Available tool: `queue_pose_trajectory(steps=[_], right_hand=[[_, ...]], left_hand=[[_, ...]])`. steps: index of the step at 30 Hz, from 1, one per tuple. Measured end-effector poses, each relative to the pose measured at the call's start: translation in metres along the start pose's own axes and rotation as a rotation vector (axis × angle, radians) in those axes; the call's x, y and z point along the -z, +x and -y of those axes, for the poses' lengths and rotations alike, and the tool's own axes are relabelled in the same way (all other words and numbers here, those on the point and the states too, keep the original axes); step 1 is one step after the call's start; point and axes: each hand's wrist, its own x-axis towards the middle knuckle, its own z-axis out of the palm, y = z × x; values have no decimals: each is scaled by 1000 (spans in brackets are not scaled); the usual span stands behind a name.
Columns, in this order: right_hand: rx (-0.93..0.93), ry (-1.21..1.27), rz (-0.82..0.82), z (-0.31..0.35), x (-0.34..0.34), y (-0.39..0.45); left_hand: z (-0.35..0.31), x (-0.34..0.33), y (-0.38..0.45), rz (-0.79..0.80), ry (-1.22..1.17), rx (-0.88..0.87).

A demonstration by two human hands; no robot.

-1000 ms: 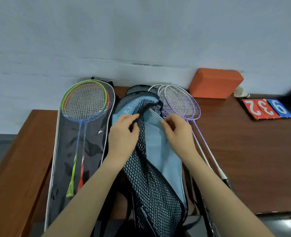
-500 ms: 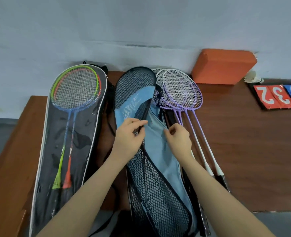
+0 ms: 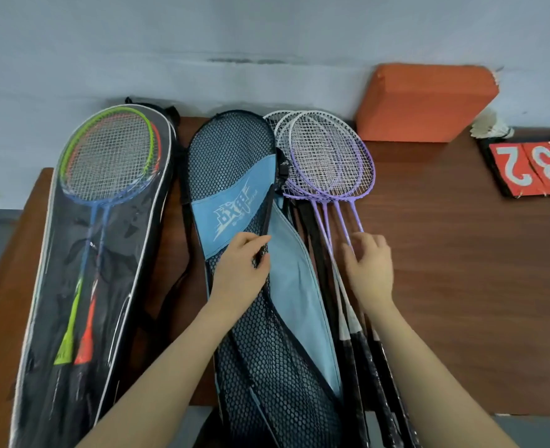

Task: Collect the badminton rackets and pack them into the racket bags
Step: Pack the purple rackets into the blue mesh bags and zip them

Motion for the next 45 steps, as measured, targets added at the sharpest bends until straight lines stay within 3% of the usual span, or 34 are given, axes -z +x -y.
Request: queue_pose_trajectory(steps=[2,5,10,18,27,39,45], right_hand=[[-89,-104,-34,-18,8,7],[-133,-133,61,-28,11,17],[-152,-48,128,-27,8,24],[-112,65,-45,-6,9,16],[-30,-112,27,-4,-5,28],[70,-59,231,-6,-6,56],[75,3,241,-11,-6,63]], left_hand=[[1,-3,-1,-21,20,-24],[2,-5,-2,-42,4,16],[3,-1,-5,-58,-14,54],[4,-2,-2,-42,-28,44],[11,-3,-3,-60,-35,60],[0,-16,-4,-110,-1,99],[-11,-15,-7,-152,18,100]])
